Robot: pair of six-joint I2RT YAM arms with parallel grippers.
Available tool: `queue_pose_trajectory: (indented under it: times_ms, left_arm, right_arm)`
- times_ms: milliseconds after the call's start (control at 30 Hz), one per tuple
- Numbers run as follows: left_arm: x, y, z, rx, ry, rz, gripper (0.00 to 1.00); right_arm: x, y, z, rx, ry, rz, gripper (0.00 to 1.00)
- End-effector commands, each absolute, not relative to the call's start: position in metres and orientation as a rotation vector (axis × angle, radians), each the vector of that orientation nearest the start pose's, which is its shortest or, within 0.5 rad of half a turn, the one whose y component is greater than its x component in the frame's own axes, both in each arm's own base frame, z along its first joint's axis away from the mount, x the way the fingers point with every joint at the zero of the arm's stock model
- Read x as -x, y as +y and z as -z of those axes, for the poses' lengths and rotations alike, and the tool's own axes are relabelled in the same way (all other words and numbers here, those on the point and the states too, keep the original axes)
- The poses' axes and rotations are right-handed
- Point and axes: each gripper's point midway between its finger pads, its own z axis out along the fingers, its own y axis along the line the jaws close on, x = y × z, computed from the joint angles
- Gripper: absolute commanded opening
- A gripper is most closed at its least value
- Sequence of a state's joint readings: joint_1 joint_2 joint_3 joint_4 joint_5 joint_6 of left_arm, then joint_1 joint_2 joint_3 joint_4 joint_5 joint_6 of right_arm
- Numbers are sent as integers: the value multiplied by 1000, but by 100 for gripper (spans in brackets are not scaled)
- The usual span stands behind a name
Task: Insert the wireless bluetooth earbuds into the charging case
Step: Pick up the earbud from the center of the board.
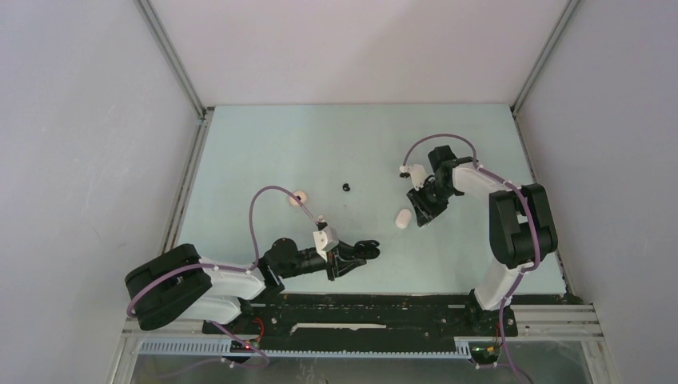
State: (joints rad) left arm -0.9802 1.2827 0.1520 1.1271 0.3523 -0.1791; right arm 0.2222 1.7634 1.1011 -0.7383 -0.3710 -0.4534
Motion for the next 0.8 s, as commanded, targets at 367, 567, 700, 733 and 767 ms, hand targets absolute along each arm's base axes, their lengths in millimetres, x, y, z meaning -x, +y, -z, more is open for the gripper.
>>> queue_pose_trajectory:
  times_ms: [367,567,700,733,767]
  left_arm:
    - [-135,-329,-145,-948,1362,1181,0]
    - [-134,-330,-145,-950,1361,1186,0]
    - [-134,-330,-144,-952,1364,1186,0]
    - [-134,-330,-144,-952,1364,1186,0]
    - [-134,-330,-145,-952,1364,1186,0]
  right_arm:
    - [-316,104,-38,926,2644,-410,37]
    - [-320,99,-35,914,2657,-359,37]
    - [-319,99,-33,921,2664,-367,37]
    - [-317,100,-31,924,2669,-374,37]
    - [-316,100,-31,927,2671,-381,37]
